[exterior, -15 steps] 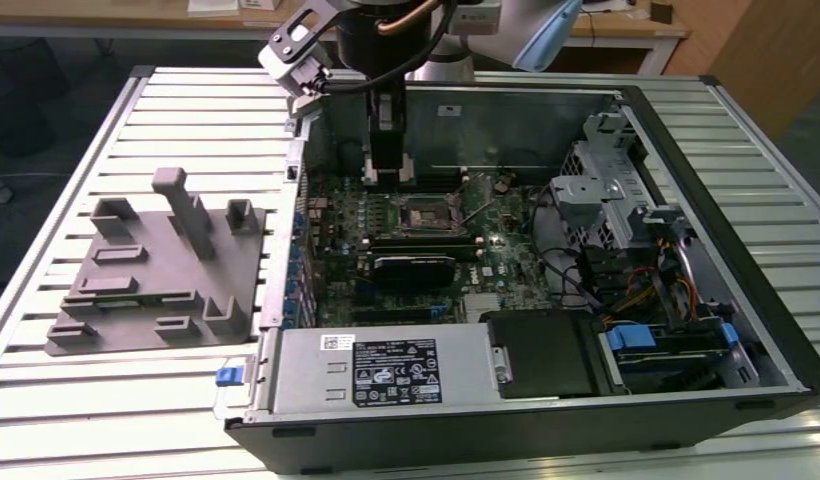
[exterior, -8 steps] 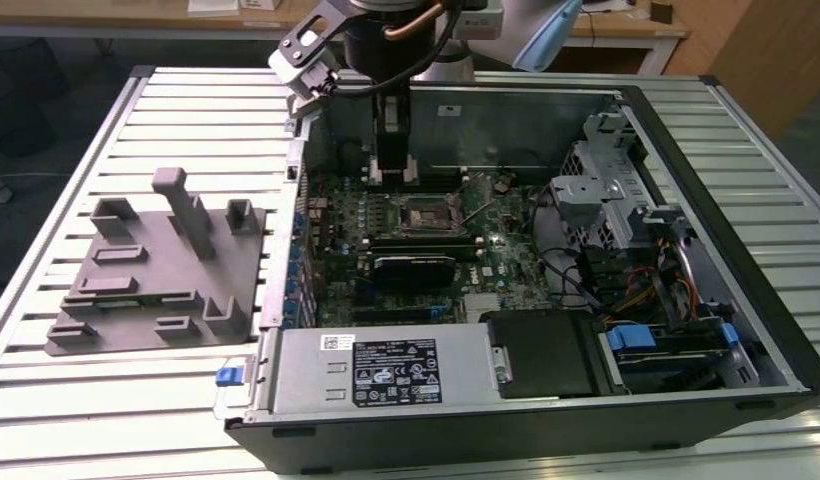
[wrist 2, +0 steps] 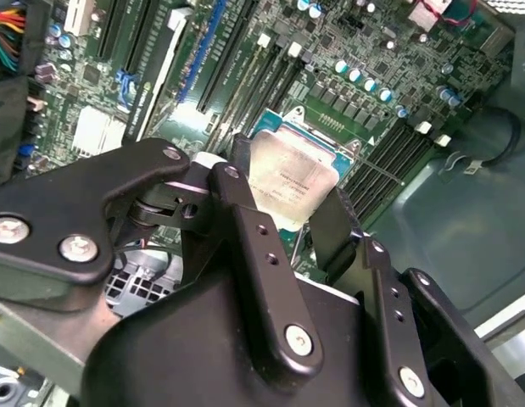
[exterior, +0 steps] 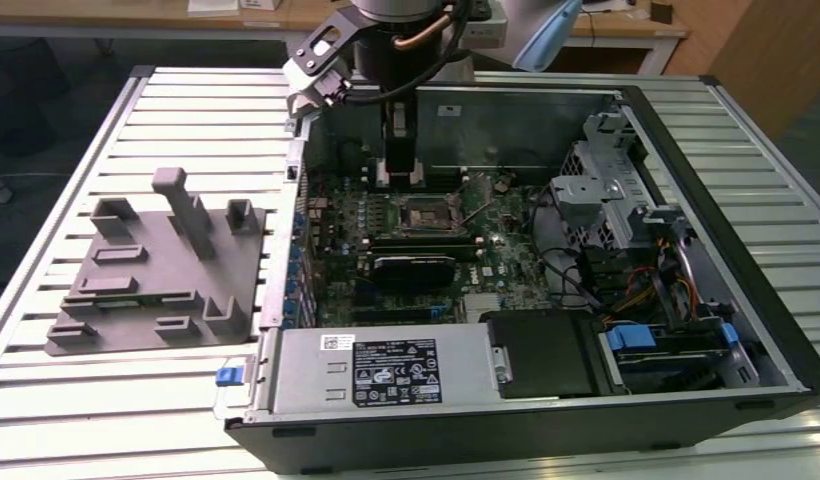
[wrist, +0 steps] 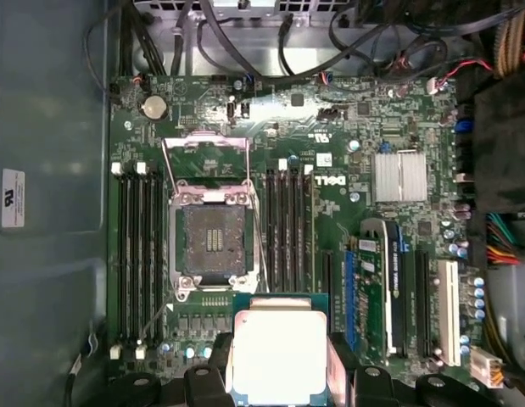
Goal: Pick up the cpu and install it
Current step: 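Place the cpu into insertion slot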
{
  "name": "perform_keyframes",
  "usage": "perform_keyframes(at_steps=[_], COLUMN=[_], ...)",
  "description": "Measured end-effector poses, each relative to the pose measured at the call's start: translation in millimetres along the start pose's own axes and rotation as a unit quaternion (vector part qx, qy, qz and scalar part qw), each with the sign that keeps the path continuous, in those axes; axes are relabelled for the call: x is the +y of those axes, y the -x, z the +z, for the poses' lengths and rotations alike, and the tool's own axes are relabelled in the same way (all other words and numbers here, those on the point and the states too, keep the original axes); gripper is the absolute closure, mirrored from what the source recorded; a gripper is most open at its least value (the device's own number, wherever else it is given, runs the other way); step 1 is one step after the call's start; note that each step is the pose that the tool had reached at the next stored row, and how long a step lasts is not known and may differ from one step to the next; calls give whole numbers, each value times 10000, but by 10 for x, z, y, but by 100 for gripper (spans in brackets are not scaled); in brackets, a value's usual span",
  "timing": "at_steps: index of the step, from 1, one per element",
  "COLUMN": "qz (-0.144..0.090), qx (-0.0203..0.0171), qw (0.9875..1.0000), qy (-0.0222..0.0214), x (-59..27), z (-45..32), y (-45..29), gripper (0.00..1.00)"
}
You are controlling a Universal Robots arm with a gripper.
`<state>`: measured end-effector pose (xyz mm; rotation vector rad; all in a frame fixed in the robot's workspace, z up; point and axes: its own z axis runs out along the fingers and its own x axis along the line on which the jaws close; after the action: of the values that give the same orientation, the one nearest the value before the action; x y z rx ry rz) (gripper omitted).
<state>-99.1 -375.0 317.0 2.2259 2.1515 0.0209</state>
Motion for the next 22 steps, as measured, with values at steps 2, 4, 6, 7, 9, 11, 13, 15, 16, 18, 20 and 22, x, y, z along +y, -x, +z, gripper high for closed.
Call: perform_keyframes(at_steps=[2, 4, 6, 7, 9, 11, 13, 15, 16, 18, 20, 22], qz=[0, 0, 0, 1, -4, -12, -17, -18, -18, -18, -18, -18], qx=[-1, -1, -3, -5, -4, -3, -3, -2, -2, -1, -2, -3], qw=[10000, 10000, 10000, 10000, 10000, 10000, 10000, 10000, 10000, 10000, 10000, 10000], qy=[-1, -1, -1, -2, -1, 0, 0, 0, 0, 0, 0, -1], x=[1, 1, 0, 1, 11, 19, 33, 59, 74, 87, 97, 117], z=[32, 60, 92, 109, 146, 181, 219, 250, 263, 283, 298, 314], y=[-7, -9, -15, -22, -52, -87, -120, -138, -142, -143, -144, -146], gripper=[47, 47, 47, 47, 47, 47, 47, 47, 47, 47, 47, 47])
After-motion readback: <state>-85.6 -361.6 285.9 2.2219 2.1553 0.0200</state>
